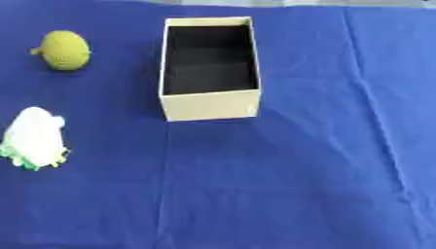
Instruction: Pick up objects on the table and place them in the box.
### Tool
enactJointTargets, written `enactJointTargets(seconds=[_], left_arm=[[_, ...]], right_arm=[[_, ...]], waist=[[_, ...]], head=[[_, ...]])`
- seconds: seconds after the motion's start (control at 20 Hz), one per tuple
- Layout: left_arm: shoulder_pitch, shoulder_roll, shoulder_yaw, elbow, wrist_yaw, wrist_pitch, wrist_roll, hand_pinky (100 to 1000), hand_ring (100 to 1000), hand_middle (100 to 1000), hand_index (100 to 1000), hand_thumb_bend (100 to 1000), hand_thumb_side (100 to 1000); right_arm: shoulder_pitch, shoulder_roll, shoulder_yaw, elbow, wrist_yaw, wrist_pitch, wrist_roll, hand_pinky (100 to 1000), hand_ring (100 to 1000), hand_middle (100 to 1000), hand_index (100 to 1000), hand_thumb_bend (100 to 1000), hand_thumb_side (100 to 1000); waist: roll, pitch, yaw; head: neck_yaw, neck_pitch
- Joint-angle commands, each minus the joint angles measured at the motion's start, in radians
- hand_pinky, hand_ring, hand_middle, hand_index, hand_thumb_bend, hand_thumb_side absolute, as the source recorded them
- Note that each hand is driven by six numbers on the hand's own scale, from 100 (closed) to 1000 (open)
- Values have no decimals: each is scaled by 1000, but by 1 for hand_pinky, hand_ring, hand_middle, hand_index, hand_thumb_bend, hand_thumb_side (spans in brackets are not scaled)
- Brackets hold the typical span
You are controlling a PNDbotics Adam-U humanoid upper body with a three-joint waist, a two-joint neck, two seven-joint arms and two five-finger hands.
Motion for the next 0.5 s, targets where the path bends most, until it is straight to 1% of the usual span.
enactJointTargets(seconds=[0.05, 0.15, 0.3, 0.5], left_arm=[[-9, 8, 0, -16, 4, 0, -3, 719, 732, 738, 860, 100, 577], [-9, 9, 2, -16, 3, 1, -2, 720, 734, 740, 861, 100, 575], [-9, 22, 10, -16, -4, 5, 3, 722, 737, 743, 860, 100, 572], [27, 81, 17, -16, -43, 38, -12, 743, 766, 768, 875, 100, 562]], right_arm=[[-5, -15, -6, -15, 3, 1, 1, 878, 790, 551, 780, 100, 545], [-4, -17, -7, -15, 4, 0, 0, 878, 790, 552, 780, 100, 544], [1, -26, -12, -15, 8, -9, -7, 877, 789, 551, 781, 100, 540], [12, -40, -17, -15, 16, -25, -18, 877, 790, 551, 781, 100, 539]], waist=[[1, -23, -1], [1, -23, -3], [-2, -24, -7], [-2, -25, -3]], head=[[-1, -11], [-4, -10], [-24, -11], [-43, -5]])
